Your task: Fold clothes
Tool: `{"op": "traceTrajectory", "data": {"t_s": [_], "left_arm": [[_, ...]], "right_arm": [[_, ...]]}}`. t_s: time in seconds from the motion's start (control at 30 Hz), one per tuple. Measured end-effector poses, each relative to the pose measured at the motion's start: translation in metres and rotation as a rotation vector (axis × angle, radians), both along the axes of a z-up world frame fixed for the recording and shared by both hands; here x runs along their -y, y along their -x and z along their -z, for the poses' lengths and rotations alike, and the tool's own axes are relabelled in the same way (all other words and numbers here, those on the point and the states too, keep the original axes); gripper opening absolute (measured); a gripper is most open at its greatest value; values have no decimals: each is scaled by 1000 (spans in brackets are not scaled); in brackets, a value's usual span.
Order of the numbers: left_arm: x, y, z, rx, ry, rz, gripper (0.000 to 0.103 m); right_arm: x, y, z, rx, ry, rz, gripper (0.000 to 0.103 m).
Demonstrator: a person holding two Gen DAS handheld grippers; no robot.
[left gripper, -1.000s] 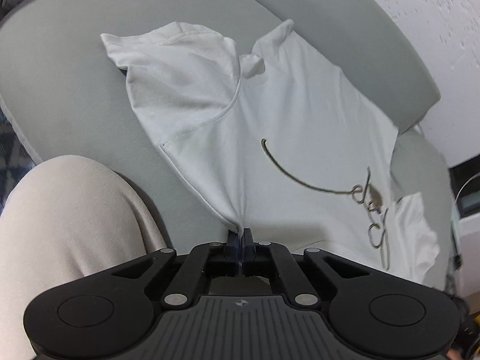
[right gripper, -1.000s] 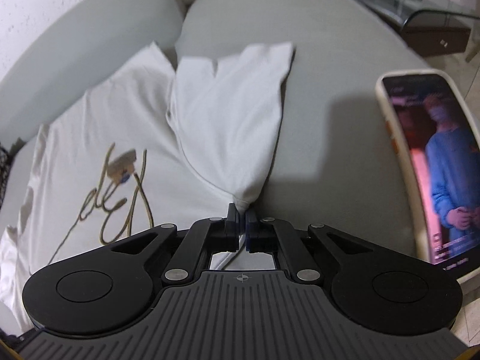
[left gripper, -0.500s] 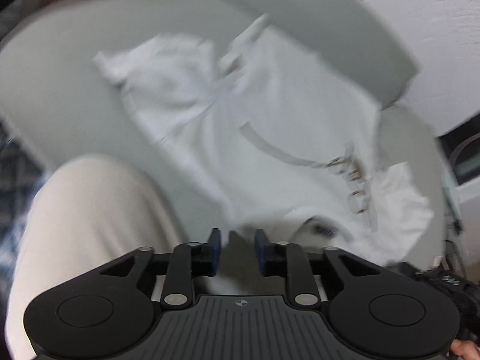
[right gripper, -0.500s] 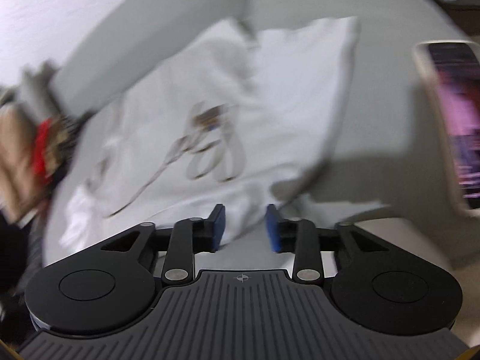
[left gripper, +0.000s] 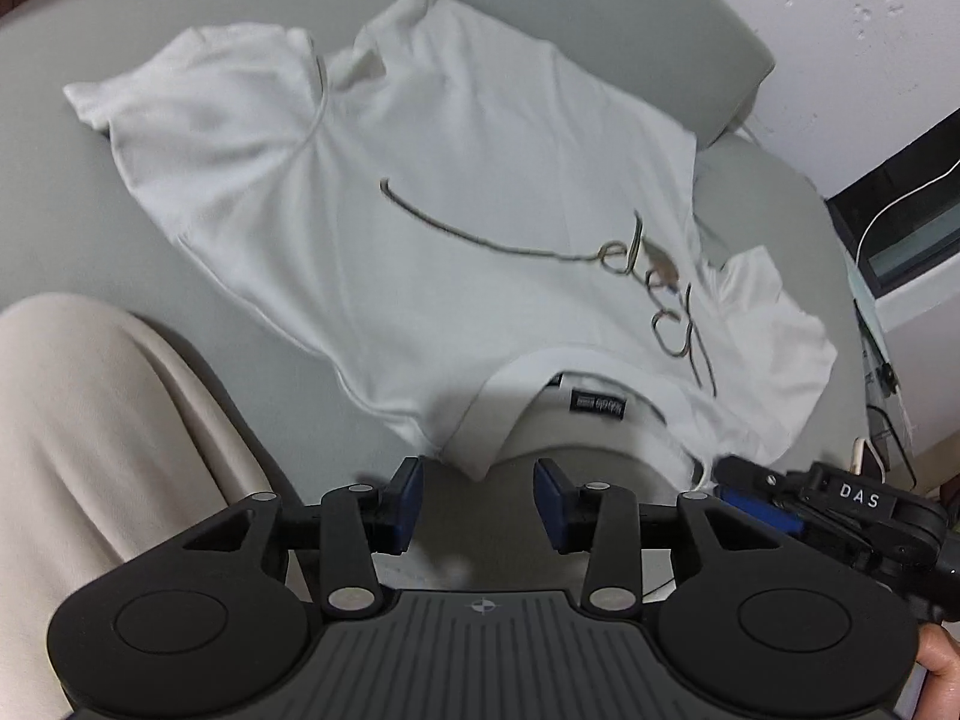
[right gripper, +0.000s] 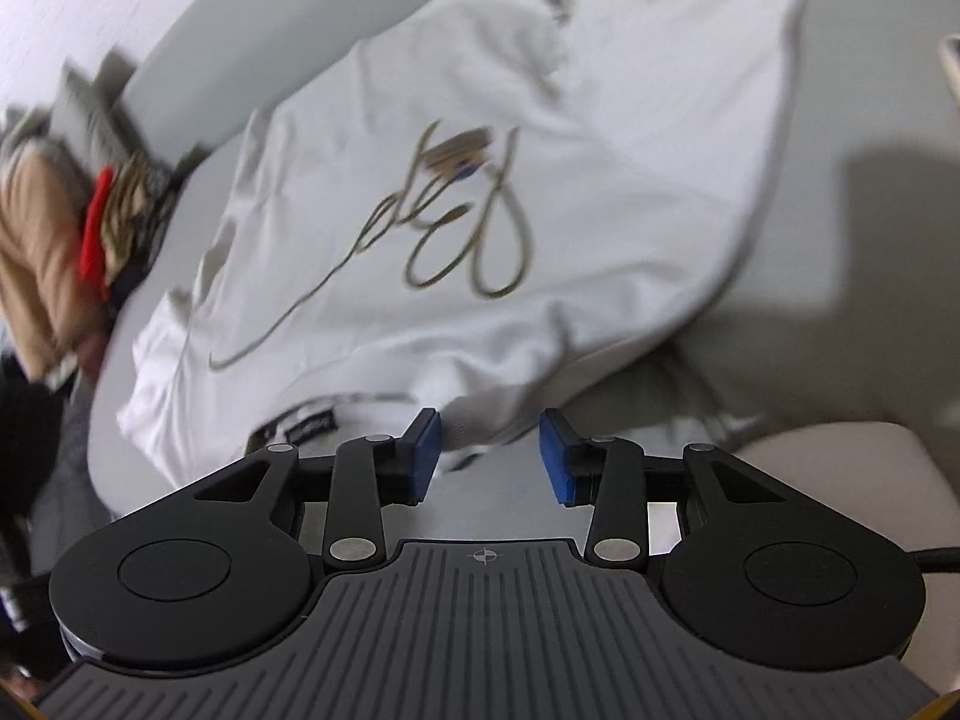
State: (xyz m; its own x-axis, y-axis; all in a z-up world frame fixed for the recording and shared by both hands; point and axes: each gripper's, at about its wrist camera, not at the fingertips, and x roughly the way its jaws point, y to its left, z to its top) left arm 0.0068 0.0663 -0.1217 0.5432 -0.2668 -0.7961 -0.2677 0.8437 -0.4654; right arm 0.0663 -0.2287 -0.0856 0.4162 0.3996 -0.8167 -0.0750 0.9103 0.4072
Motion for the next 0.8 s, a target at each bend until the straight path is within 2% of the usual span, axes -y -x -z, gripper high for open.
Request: {"op": "traceTrajectory", "data": {"t_s": [0.03,0.07,0.17,0.33,0.4,0.47,0.57,0.63,0.67,0.73,0.8], "left_arm": [[1,-1,0,-2,-3,6,38],[3,-2,1,-4,-5,11,38],[0,-2,1,-12,-12,2,38],[-9,-1,0,-39,-24,-13,37],[-9,-1,-1,-54,-27,-14,38],[-10,2,-4,-60,-31,-13,38],[-13,6,-15,-13,-45,-9,38],[-15,6,-24,46,-53,-4,36],[-15,3,-28,72,-61,-1,35],[-11,-6,-31,109,-71,7,31],[-10,-18,-29,131,-90,14,28]], "right_arm": [[-5,2,1,25,31,-14,30],[-8,5,-2,42,59,-24,8],[-13,13,-16,43,120,-57,8],[-10,13,-23,-72,132,-96,11],[-8,14,-26,-87,131,-85,35],[-5,16,-32,-79,129,-71,44],[-1,21,-46,29,119,-30,42],[1,15,-49,85,125,1,36],[0,10,-49,107,130,13,29],[-4,-1,-44,133,138,22,27],[-8,-13,-34,117,148,13,27]]}}
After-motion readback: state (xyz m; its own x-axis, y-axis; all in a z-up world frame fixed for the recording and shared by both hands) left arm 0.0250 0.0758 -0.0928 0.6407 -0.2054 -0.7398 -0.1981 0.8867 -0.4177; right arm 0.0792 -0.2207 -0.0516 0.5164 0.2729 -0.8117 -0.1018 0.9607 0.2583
